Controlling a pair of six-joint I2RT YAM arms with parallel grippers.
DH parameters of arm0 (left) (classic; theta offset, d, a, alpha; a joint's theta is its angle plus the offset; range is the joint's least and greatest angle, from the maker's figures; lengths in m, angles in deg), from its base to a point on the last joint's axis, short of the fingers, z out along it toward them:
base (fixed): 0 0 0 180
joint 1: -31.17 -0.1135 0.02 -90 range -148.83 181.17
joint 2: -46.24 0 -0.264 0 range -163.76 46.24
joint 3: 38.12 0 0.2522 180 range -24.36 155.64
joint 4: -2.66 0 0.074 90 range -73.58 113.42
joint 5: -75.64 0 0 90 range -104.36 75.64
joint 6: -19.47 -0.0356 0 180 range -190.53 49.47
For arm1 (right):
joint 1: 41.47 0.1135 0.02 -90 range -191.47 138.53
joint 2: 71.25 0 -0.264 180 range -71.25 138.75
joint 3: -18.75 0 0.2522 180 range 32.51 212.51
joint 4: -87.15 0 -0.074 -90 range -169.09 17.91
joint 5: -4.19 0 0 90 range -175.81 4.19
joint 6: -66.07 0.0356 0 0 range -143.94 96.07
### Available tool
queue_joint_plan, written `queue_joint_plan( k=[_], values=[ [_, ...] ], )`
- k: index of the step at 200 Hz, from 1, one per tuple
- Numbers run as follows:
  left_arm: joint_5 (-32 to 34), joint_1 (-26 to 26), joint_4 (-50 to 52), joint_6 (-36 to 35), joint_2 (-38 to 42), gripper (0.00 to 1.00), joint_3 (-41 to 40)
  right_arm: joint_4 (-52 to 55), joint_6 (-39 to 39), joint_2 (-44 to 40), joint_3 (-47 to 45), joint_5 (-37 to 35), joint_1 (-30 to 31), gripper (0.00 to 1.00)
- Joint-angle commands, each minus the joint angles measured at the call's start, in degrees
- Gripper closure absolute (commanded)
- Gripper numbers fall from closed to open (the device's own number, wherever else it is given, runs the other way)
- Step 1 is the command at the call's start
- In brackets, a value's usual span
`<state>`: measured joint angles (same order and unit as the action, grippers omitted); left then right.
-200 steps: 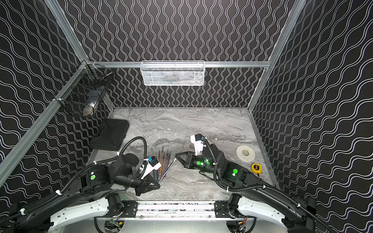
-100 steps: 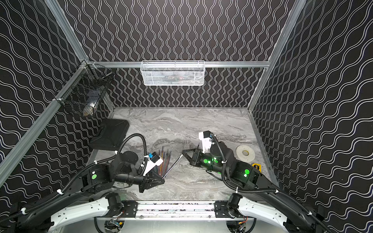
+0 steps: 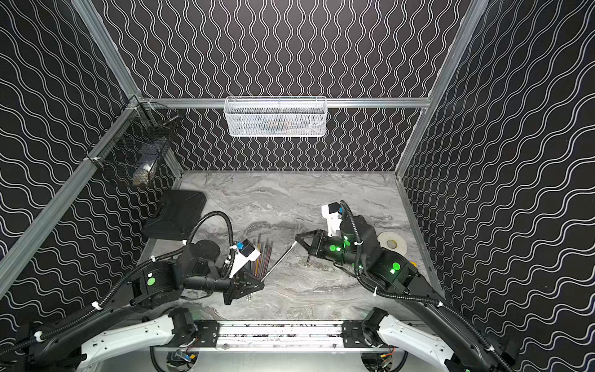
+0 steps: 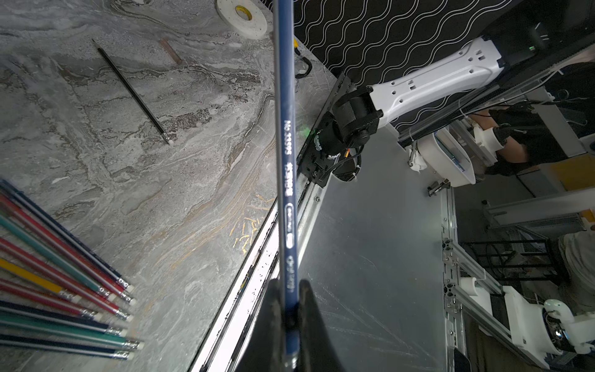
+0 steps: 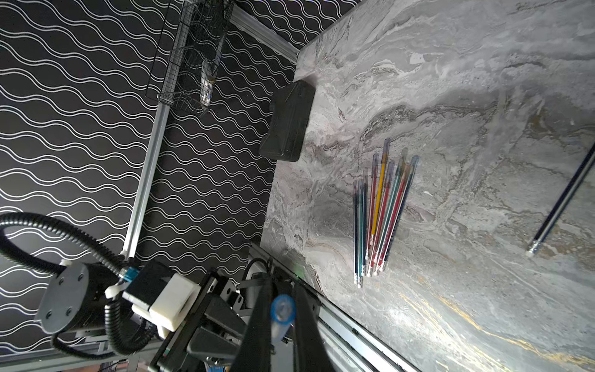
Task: Remove the protective cover of the pencils
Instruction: Remove the protective sleeve from the pencil, then place the protective sleeve at the center of the board.
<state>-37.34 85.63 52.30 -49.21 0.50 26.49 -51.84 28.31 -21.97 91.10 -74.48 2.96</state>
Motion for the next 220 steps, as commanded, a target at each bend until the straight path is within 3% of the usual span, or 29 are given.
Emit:
queue_joint_plan(
  k=[1,79,116,175,220],
  values=[
    [-6.0,0.4,8.3,-1.3,0.1,1.0,-0.3,-0.1,-2.9,0.5,0.7,-10.3,-2.6,0.97],
    [-5.6,0.6,8.5,-1.3,0.1,1.0,-0.2,3.8,-6.2,2.9,4.9,-6.7,-10.7,0.98],
    [-5.3,0.6,8.6,-1.2,-0.1,1.0,-0.2,15.2,-11.4,7.3,8.4,-10.2,-16.4,0.99],
    [-4.6,0.7,8.8,-1.1,0.0,1.0,-0.2,14.2,-18.8,15.4,-5.6,-6.0,-31.3,0.98],
    [-4.3,0.6,8.9,-1.0,0.3,1.0,-0.1,9.3,-22.2,26.1,-9.0,-9.9,-34.3,0.95]
  ],
)
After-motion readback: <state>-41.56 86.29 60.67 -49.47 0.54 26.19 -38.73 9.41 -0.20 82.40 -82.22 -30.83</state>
